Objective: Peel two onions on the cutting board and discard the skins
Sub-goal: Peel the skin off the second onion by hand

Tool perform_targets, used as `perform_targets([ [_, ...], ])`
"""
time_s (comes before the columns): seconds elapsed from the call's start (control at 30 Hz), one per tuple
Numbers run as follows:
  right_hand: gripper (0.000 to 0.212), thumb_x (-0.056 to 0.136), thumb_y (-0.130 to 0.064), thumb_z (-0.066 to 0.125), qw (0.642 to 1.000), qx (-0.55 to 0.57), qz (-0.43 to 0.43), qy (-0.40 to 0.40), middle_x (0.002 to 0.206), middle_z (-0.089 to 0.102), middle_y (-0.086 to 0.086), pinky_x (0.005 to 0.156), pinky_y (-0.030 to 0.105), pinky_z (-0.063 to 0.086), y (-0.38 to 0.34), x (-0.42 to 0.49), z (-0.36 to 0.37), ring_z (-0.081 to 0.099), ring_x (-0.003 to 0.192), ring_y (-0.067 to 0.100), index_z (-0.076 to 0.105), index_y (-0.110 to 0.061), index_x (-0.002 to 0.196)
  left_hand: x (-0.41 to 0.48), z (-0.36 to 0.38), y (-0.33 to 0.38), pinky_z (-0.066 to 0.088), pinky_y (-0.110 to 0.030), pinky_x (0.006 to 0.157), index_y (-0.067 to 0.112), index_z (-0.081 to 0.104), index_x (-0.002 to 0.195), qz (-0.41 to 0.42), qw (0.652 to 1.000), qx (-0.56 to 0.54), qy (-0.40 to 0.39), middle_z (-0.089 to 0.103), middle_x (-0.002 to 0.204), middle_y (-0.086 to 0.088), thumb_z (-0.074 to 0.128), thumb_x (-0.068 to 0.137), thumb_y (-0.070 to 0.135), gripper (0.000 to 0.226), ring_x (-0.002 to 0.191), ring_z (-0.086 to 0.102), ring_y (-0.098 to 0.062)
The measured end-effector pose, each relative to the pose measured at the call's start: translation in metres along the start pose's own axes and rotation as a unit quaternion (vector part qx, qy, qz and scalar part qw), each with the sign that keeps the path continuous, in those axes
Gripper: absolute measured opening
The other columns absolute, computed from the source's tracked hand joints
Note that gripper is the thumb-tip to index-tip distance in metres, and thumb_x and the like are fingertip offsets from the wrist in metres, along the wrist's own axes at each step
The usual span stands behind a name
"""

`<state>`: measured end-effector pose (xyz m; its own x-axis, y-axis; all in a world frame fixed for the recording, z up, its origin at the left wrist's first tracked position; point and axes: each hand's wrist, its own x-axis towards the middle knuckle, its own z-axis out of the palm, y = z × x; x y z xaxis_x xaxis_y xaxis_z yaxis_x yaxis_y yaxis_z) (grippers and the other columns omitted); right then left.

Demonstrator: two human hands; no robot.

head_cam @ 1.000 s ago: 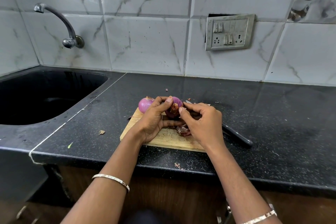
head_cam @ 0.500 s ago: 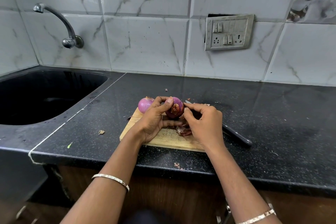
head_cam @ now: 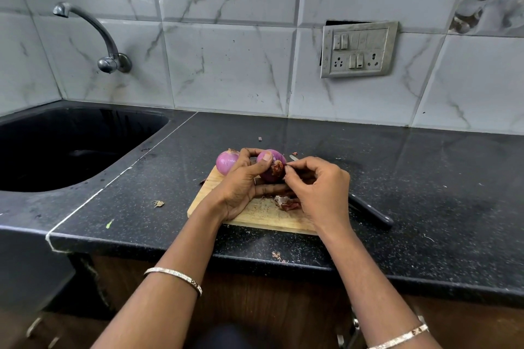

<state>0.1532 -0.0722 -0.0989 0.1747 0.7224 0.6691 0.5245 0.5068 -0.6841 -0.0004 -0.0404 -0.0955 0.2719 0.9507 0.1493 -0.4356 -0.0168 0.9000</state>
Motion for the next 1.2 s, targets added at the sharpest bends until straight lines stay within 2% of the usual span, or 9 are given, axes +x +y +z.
perform_targets([
  [0.1,0.008,0.083,-0.011,0.077,1.0,-0.012,-0.006,-0.001,0.073,0.071,-0.012,0.069,0.03,0.058,0.0015,-0.0001,0.0005,0.068,0.069,0.005,0.078,-0.018,0.079,0.0001,-0.0004,-0.0009,0.063,-0.044,0.081,0.008,0.044,0.121,-0.004,1.0,0.011,-0.007,0.067,0.11,-0.013,0.063,0.09,0.023,0.039,0.093,0.074,-0.02],
  [0.23,0.004,0.081,-0.014,0.074,0.998,-0.058,-0.033,0.002,0.073,0.067,-0.011,0.066,0.039,0.057,0.0031,-0.0011,0.0032,0.065,0.068,0.009,0.072,-0.016,0.079,0.0024,-0.0021,-0.0025,0.064,-0.041,0.079,0.008,0.043,0.123,-0.004,1.0,0.03,-0.009,0.069,0.105,-0.011,0.057,0.099,0.019,0.03,0.092,0.073,-0.018],
  [0.37,0.005,0.082,-0.015,0.072,0.997,-0.071,-0.036,0.007,0.075,0.064,-0.011,0.066,0.043,0.055,0.0035,-0.002,0.0042,0.062,0.07,0.011,0.069,-0.017,0.079,0.0013,-0.0018,-0.002,0.064,-0.042,0.079,0.008,0.044,0.123,-0.007,1.0,0.019,-0.008,0.07,0.104,-0.01,0.062,0.091,0.023,0.04,0.091,0.074,-0.02],
  [0.5,0.005,0.083,-0.014,0.071,0.997,-0.066,-0.023,0.018,0.077,0.065,-0.01,0.066,0.039,0.056,0.0028,-0.0012,0.003,0.062,0.071,0.01,0.068,-0.018,0.08,0.0012,-0.003,-0.0022,0.063,-0.046,0.082,0.008,0.047,0.118,-0.015,1.0,0.012,-0.004,0.067,0.113,-0.018,0.055,0.101,0.018,0.022,0.094,0.074,-0.026],
  [0.67,0.007,0.084,-0.012,0.072,0.997,-0.065,-0.009,0.029,0.078,0.065,-0.008,0.066,0.03,0.055,0.002,0.0,0.0026,0.062,0.071,0.006,0.067,-0.017,0.081,0.0011,-0.0031,-0.0018,0.063,-0.048,0.081,0.009,0.052,0.11,-0.019,1.0,0.015,-0.001,0.067,0.11,-0.02,0.05,0.104,0.017,0.01,0.09,0.074,-0.029],
  [0.87,0.005,0.084,-0.012,0.072,0.997,-0.052,0.03,0.052,0.079,0.067,-0.006,0.068,0.028,0.056,0.004,0.0026,0.0012,0.063,0.071,0.004,0.069,-0.015,0.083,-0.0009,-0.0023,0.0002,0.063,-0.047,0.077,0.009,0.054,0.096,-0.019,1.0,0.006,-0.001,0.073,0.092,-0.011,0.044,0.108,0.016,0.017,0.091,0.073,-0.034],
  [0.9,0.004,0.083,-0.012,0.072,0.996,-0.05,0.034,0.059,0.078,0.067,-0.006,0.068,0.029,0.056,0.0042,0.0025,0.0009,0.063,0.071,0.005,0.069,-0.015,0.083,-0.001,-0.0023,0.0004,0.063,-0.047,0.077,0.009,0.054,0.096,-0.02,1.0,0.005,0.001,0.072,0.094,-0.012,0.044,0.108,0.016,0.017,0.093,0.073,-0.036],
  [1.03,0.005,0.083,-0.015,0.072,0.994,-0.049,0.063,0.073,0.077,0.066,-0.007,0.072,0.041,0.057,0.0068,0.0031,0.0003,0.064,0.073,0.011,0.067,-0.017,0.082,-0.0014,-0.0025,0.0013,0.062,-0.05,0.08,0.004,0.052,0.111,-0.024,1.0,0.0,0.009,0.064,0.119,-0.028,0.043,0.108,0.018,0.018,0.094,0.072,-0.045],
  [1.2,0.007,0.085,-0.017,0.072,0.99,-0.059,0.101,0.081,0.078,0.066,-0.004,0.071,0.04,0.056,0.0097,0.0044,0.0003,0.063,0.073,0.012,0.065,-0.016,0.082,-0.0032,-0.0011,0.0031,0.064,-0.048,0.074,0.004,0.05,0.125,-0.023,0.999,-0.028,0.009,0.063,0.119,-0.027,0.039,0.109,0.018,0.024,0.086,0.074,-0.042],
])
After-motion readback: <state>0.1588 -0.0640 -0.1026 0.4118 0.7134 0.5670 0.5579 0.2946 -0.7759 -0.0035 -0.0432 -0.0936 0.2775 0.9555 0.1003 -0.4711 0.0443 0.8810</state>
